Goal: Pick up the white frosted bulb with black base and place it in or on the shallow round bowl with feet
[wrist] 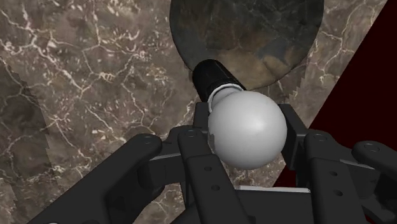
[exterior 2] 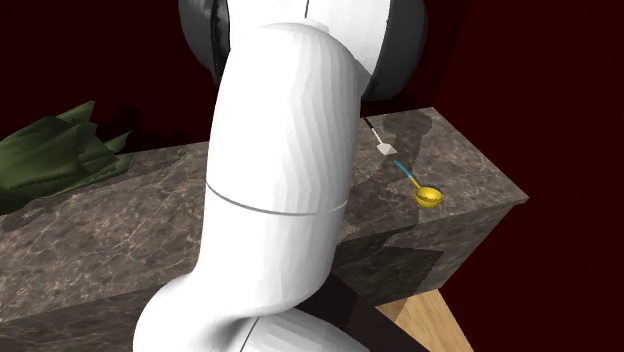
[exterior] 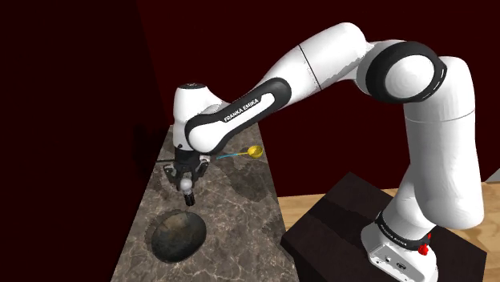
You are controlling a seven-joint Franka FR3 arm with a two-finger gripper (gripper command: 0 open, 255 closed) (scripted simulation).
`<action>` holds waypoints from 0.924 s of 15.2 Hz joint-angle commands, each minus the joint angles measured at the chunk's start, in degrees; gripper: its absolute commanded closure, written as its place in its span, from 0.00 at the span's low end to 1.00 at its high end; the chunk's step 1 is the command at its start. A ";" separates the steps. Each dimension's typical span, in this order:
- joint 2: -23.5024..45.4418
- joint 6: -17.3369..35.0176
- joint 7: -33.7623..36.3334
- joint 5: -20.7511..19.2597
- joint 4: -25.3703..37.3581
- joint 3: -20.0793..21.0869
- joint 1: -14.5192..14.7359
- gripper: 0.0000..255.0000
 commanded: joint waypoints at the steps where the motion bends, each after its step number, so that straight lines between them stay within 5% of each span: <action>1: 0.62 -0.47 2.75 -0.78 1.46 0.11 2.22 1.00; 6: 2.78 -2.71 9.00 -2.77 6.64 0.21 7.64 1.00; 14: 5.99 1.86 8.91 -3.57 5.19 -0.46 8.12 1.00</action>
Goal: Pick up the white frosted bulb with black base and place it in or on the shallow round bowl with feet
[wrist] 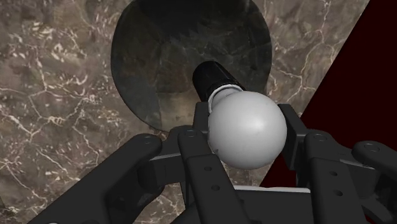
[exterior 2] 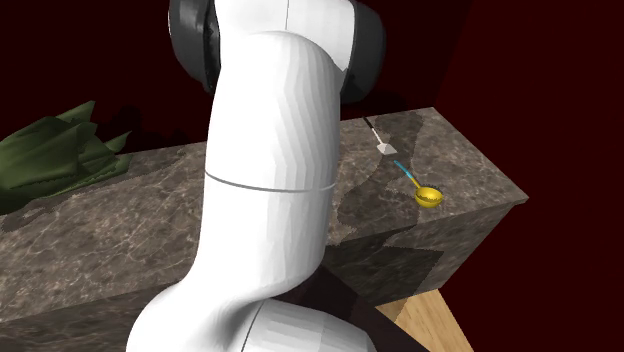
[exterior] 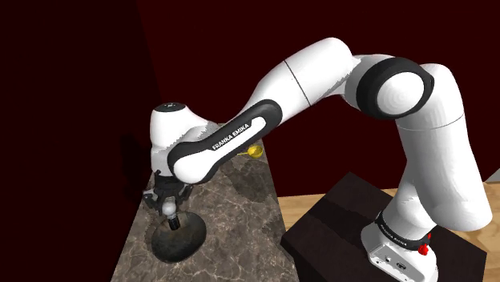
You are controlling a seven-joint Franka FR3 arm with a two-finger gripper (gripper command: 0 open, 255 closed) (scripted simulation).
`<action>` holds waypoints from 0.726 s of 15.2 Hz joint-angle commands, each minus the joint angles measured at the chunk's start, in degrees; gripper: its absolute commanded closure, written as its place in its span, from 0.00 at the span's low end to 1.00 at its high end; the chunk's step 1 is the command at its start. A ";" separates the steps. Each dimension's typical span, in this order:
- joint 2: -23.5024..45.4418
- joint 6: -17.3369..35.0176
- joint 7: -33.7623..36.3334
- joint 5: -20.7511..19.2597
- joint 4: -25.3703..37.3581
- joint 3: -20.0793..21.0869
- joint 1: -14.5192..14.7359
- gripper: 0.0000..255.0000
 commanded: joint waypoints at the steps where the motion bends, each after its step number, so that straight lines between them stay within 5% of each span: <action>1: 0.97 1.26 0.04 -0.25 -0.28 -0.20 0.20 1.00; 11: 5.88 6.52 -0.03 -1.35 -0.73 -1.26 1.02 1.00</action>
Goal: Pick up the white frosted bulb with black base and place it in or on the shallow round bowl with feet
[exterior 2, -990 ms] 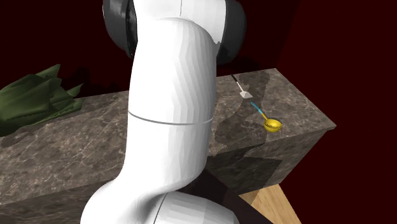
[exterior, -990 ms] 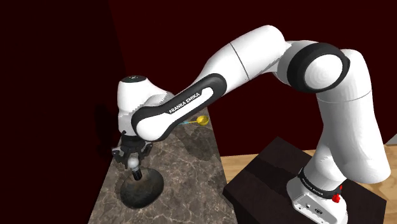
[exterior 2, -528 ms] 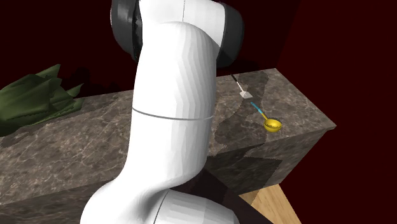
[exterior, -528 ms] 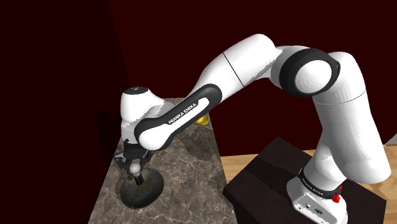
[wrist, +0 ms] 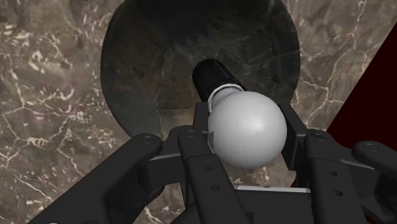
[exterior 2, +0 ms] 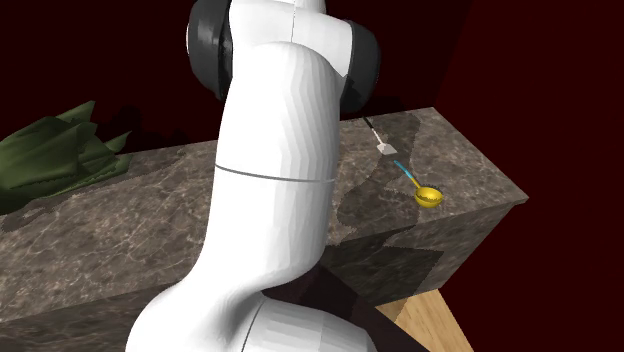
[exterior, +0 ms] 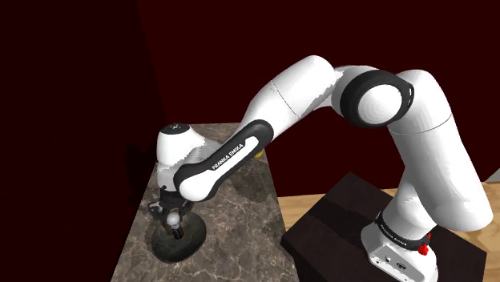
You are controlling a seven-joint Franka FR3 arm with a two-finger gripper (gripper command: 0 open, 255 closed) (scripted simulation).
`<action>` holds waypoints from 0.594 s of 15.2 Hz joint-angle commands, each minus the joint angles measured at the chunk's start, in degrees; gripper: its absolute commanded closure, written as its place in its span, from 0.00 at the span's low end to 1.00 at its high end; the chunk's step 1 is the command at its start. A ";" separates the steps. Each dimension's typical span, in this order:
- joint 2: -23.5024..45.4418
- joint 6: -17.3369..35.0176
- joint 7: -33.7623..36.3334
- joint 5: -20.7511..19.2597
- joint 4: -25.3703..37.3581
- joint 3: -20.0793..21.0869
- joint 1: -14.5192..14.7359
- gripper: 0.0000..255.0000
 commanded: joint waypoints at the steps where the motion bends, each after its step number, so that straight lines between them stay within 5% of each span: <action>1: 0.58 0.50 0.11 -0.15 0.11 -0.13 0.22 1.00; 8: 0.59 0.50 0.11 -0.15 0.11 -0.13 0.22 1.00; 9: 0.59 0.50 0.11 -0.15 0.12 -0.13 0.22 0.00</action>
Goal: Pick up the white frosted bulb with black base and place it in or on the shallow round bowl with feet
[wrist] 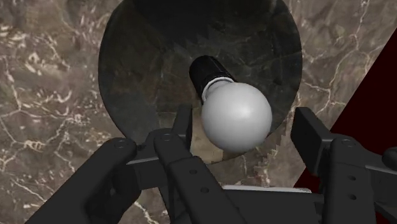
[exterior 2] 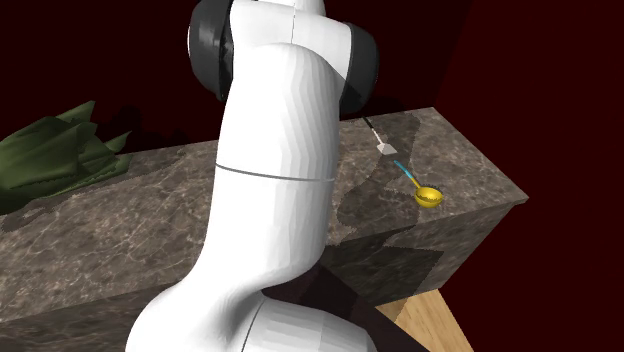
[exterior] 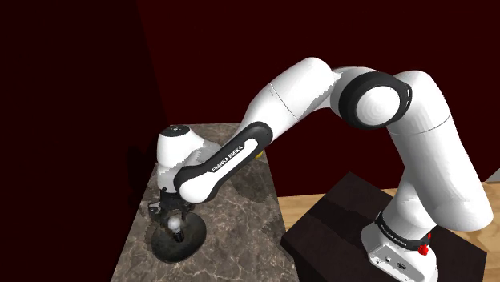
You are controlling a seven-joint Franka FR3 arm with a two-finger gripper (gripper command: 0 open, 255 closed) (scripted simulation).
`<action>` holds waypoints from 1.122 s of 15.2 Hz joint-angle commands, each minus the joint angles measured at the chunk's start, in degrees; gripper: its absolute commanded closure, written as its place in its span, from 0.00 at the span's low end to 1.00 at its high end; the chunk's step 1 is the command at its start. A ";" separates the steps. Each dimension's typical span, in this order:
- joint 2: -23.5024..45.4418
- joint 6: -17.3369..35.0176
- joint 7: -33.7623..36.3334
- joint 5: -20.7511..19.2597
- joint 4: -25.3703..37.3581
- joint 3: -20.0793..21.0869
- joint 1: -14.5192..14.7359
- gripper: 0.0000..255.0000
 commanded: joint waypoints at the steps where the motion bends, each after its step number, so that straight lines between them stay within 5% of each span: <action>1: 0.00 0.00 0.00 0.00 0.00 0.00 0.00 0.00; 17: -5.78 -3.95 -0.84 1.42 -1.87 1.24 -1.89 0.00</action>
